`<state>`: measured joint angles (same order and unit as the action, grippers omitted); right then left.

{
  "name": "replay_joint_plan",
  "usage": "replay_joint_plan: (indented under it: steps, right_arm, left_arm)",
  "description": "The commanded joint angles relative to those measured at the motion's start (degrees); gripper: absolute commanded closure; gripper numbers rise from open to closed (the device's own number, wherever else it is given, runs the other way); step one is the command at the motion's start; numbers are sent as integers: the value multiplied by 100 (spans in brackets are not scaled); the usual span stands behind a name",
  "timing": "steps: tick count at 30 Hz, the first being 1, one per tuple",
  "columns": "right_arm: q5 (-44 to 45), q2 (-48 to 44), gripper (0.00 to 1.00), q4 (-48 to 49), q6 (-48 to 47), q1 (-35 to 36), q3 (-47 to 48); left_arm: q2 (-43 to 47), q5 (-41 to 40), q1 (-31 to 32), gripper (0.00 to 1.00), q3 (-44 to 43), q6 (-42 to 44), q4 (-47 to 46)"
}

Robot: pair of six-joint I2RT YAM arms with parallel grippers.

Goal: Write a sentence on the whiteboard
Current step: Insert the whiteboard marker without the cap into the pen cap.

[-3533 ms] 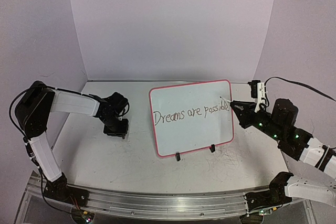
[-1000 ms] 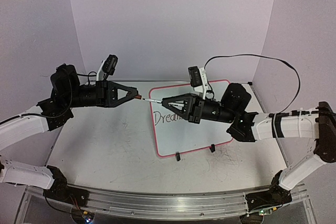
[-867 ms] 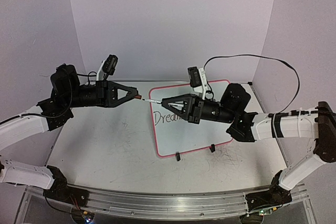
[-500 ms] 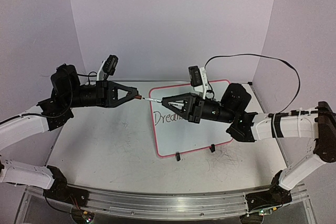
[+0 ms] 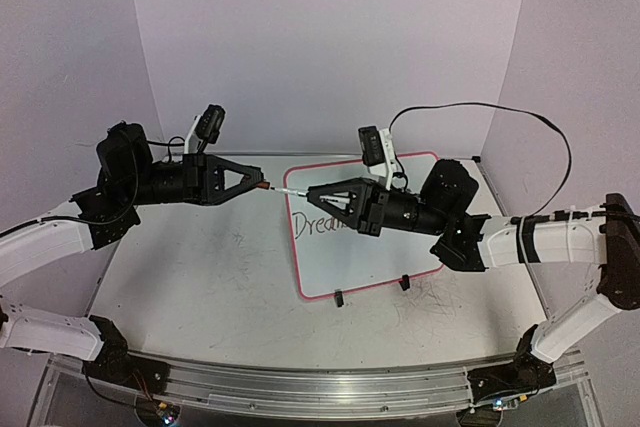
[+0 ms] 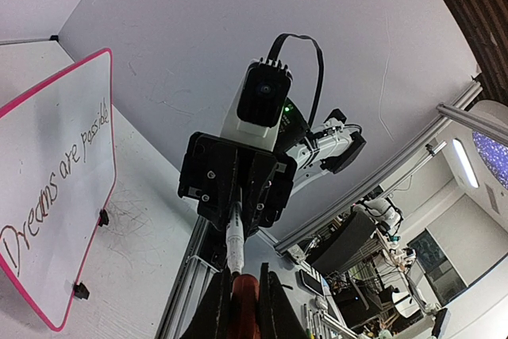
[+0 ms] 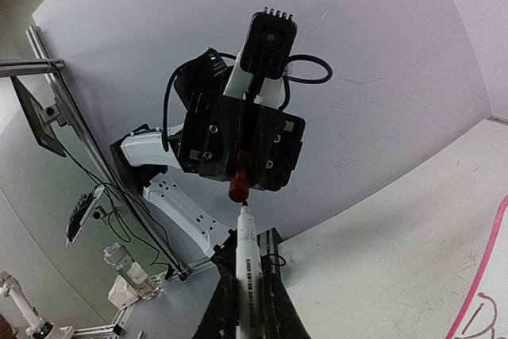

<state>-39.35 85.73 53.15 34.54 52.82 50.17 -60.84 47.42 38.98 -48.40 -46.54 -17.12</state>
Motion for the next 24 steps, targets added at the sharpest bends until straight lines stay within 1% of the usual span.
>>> replay_joint_plan:
  steps: [1, 12, 24]
  right_arm:
    - [-7, 2, 100, 319, 6, 46, 230]
    - [-9, -22, 100, 319, -9, 86, 203]
    - [284, -41, 100, 386, 19, 86, 177]
  left_arm:
    - [6, 56, 21, 100, -95, -23, -345]
    - [-4, 25, 21, 100, -63, -28, -348]
    - [33, 35, 21, 100, -33, -65, -356]
